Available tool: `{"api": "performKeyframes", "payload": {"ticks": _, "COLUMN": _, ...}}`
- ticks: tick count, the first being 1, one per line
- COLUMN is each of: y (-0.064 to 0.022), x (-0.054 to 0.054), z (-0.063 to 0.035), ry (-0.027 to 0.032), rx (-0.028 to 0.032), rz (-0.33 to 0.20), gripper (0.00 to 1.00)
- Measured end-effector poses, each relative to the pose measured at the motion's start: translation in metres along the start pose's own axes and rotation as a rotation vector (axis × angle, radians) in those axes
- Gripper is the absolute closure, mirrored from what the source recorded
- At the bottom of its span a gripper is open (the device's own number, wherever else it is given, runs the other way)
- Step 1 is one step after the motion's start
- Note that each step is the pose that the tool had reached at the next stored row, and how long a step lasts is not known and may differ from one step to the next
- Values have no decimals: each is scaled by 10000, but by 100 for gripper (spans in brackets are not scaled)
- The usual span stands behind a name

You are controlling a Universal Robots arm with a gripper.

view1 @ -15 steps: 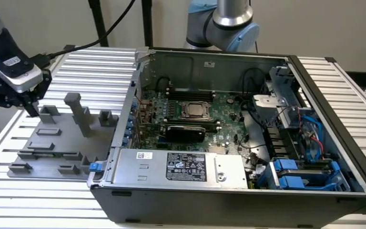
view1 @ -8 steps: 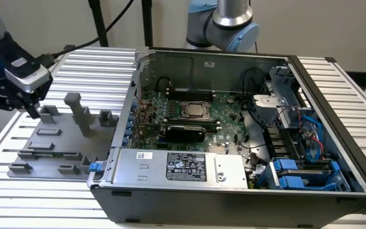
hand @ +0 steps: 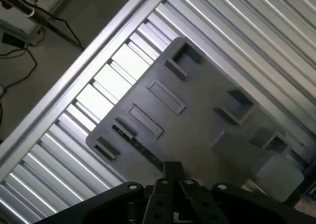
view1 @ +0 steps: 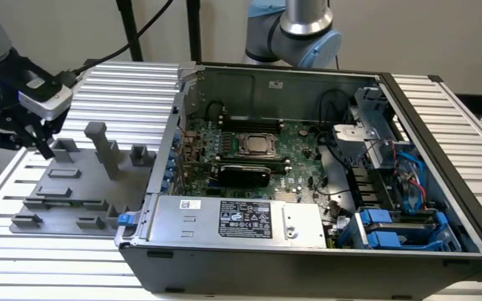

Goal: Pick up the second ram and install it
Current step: 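Pick up the second ram and move it above second insertion slot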

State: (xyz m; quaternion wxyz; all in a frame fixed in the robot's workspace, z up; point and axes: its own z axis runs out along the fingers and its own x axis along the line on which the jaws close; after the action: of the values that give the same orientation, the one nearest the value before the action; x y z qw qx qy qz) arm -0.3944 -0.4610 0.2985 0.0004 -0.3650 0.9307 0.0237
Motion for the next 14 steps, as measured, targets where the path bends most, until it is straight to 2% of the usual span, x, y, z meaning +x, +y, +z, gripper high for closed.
{"api": "performKeyframes", "payload": {"ticks": 14, "y": -5, "x": 3, "z": 122, "ry": 112, "rx": -46, "rz": -2537, "gripper": 100}}
